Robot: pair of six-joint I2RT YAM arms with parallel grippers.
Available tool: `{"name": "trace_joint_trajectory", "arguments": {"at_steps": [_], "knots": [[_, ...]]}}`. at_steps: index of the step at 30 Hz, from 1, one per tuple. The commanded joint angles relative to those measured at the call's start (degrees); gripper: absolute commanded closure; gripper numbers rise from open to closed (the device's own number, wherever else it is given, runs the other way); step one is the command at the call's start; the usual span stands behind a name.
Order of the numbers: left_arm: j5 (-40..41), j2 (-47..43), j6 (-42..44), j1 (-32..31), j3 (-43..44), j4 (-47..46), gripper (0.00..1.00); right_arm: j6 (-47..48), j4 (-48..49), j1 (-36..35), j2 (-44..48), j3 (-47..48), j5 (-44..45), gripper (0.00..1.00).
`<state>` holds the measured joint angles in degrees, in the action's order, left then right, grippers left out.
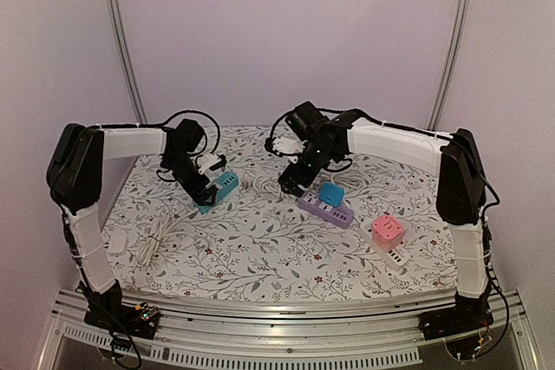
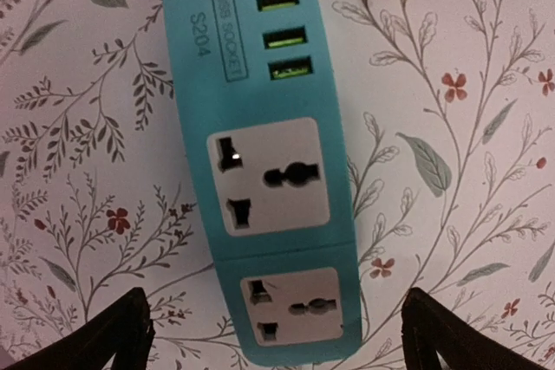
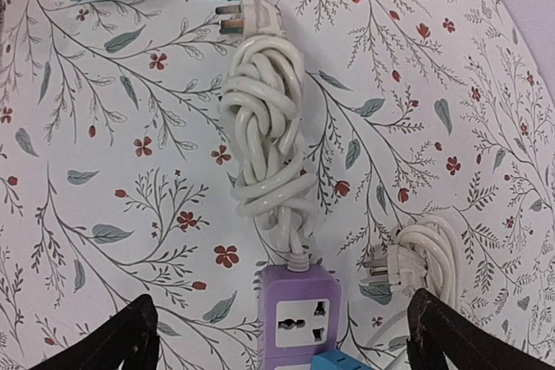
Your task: Insert the plug
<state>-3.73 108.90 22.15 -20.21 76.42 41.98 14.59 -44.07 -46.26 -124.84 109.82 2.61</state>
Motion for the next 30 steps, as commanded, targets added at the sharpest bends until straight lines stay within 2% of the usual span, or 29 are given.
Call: {"name": "trace_joint_trajectory", "arguments": {"at_steps": [1, 2, 4, 9, 10, 12, 15, 22, 24, 27, 29, 30], "knots": [[3.52, 6.92, -0.45, -0.87, 5.01, -3.53, 0.0, -1.18, 2.03, -1.94, 7.23, -4.49, 0.61, 0.01], [3.55, 8.36, -0.44, -0.95, 5.79, -3.64, 0.02, -1.29, 2.56, -2.31, 8.29, -5.66, 1.24, 0.01], [3.55, 10.62, -0.23, -1.08, 6.89, -3.45, 0.14, -1.64, 3.4, -3.06, 11.03, -8.31, 2.57, 0.01], [-1.21, 10.02, 1.39, -2.82, 4.38, -1.35, 0.71, -3.54, 5.79, -4.79, 17.65, -15.14, 5.17, 0.01], [-2.83, 8.64, 2.14, -3.53, 2.79, -0.93, 0.8, -3.98, 6.53, -4.96, 19.69, -16.57, 5.44, 0.01], [-5.24, 5.18, 3.72, -4.84, -1.1, -0.12, 0.89, -5.53, 8.07, -5.24, 22.77, -19.31, 5.87, 0.01], [-7.7, -0.41, 5.19, -7.45, -7.94, 1.46, 0.95, -7.59, 10.99, -5.44, 28.13, -23.89, 6.35, 0.01], [-7.22, -10.11, 11.39, -20.44, -22.95, 0.68, 0.93, -10.92, 15.24, -6.54, 37.13, -30.96, 5.89, 0.01], [-5.82, -10.16, 10.21, -24.61, -23.83, -1.3, 0.92, -11.21, 15.27, -7.0, 38.0, -31.75, 6.9, 0.01], [-5.46, -7.06, 8.54, -29.3, -20.69, -1.02, 0.92, -12.26, 15.04, -7.5, 38.63, -32.42, 7.52, 0.01], [-6.21, -5.3, 8.36, -30.77, -18.81, 0.65, 0.85, -13.26, 14.29, -7.99, 38.85, -32.39, 7.81, 0.01], [-6.59, -5.05, 8.41, -30.99, -18.47, 1.12, 0.75, -13.76, 13.87, -8.22, 38.94, -32.43, 7.92, 0.01]]}}
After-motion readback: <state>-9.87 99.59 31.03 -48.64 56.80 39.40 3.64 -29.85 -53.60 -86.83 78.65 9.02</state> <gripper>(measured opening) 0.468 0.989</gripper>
